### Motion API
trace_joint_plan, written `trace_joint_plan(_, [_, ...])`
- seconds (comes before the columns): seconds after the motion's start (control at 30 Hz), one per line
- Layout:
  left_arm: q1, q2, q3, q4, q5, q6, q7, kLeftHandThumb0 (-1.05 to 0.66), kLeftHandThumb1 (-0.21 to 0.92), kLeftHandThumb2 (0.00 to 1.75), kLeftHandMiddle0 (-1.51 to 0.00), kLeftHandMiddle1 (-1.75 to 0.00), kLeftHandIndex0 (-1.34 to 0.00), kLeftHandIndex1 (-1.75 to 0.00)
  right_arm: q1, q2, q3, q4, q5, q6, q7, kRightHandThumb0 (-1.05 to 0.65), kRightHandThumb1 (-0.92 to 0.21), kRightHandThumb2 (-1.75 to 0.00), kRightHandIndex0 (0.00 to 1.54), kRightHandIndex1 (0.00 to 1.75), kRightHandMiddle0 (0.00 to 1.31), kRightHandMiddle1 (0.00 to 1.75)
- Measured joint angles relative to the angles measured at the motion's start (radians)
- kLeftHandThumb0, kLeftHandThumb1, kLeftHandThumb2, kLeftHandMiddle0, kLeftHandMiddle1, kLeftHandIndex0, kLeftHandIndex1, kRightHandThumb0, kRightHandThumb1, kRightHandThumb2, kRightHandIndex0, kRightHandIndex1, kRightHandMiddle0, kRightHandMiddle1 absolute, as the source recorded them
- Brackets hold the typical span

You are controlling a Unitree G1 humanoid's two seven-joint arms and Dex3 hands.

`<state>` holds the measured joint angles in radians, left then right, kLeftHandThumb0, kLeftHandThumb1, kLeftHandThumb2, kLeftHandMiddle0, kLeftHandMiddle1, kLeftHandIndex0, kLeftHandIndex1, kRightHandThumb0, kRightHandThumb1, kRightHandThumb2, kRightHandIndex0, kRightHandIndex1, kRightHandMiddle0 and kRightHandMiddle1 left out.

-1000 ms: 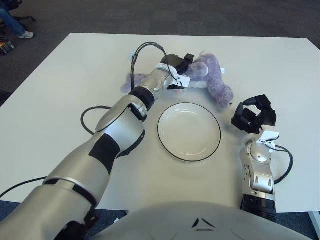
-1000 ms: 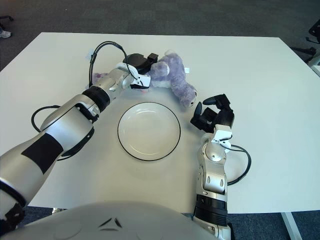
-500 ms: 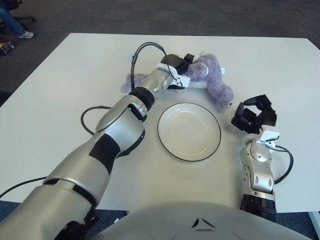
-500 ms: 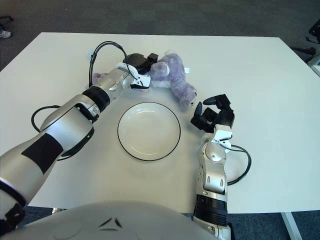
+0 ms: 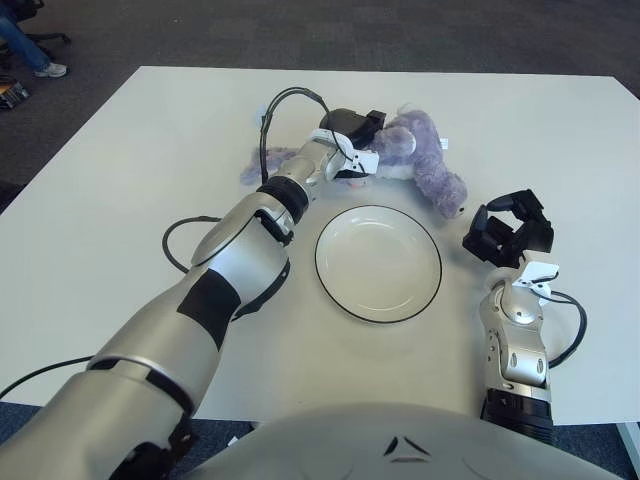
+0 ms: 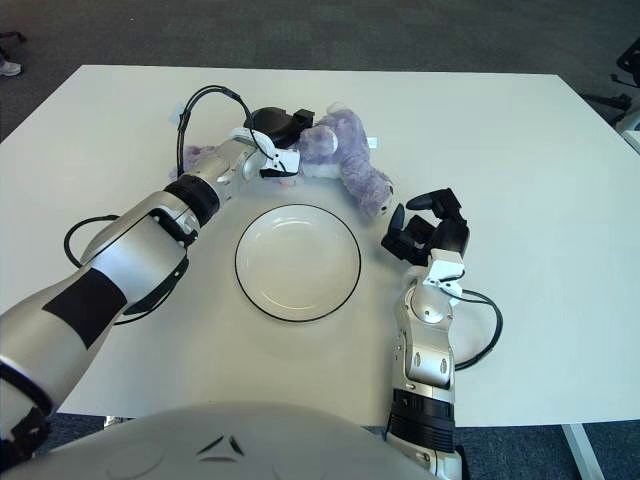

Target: Put the doll into the plate.

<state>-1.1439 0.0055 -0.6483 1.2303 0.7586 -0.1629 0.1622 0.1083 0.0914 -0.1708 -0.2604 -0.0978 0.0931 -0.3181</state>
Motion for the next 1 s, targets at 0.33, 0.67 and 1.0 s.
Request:
trace_joint_plan(0.33, [0.02,0.001,0.049,-0.008,-0.047,-0.004,0.028,0.53,0.16,1.51,-0.74,-1.75,-0.9,-1.75,0.0,0.0,0.0,0.0,0.0,0.0,0.002,-0.46,-0.39,-1.23,1.18,1.75,0.56,1.75])
trace_joint_plan(0.67, [0.047,0.022,0.095,-0.039,-0.091,-0.051,0.046,0.54,0.15,1.52,-0.75,-1.75,-0.92,-1.75,0.0,0.0,0.0,0.0,0.0,0.0,0.002,-0.46,-0.39,-1.23,1.18,1.75,0.56,1.75])
trace_joint_plan(1.0, [0.07,0.057,0.13,-0.107,-0.122,-0.065,0.031,0.54,0.14,1.53,-0.75,-1.75,-0.93,-1.75,-0.001,-0.001,-0.002,0.007,0.0,0.0,0.002,-0.46,-0.38,-1.23,1.18,1.75,0.56,1.75])
